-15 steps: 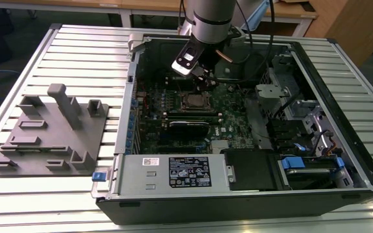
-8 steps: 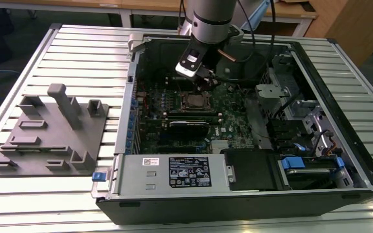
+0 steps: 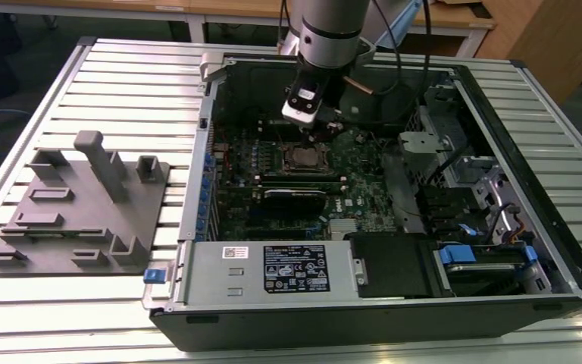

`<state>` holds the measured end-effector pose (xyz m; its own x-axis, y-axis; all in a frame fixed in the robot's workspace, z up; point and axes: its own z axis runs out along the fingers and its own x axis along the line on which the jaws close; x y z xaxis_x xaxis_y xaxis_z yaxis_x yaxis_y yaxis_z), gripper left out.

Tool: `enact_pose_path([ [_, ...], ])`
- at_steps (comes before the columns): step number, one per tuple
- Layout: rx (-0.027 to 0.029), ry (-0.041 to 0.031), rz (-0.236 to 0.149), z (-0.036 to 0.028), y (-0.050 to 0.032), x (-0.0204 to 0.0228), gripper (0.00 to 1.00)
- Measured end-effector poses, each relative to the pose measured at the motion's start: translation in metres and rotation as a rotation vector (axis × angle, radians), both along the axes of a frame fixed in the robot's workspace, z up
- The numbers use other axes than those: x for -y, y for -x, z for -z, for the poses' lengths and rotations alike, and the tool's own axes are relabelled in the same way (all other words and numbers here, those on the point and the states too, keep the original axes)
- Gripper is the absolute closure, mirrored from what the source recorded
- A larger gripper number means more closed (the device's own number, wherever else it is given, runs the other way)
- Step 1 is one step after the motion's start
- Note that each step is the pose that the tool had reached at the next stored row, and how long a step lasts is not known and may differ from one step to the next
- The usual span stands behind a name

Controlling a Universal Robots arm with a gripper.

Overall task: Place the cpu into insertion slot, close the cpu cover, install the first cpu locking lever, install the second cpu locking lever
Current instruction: 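Close the cpu cover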

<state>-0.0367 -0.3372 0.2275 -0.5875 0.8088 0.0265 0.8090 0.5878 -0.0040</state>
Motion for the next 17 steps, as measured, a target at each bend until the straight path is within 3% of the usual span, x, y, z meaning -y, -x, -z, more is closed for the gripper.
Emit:
enact_pose_path([
  [17,0.0,0.0001,-0.291,0.0006,0.0,0.0,0.89],
])
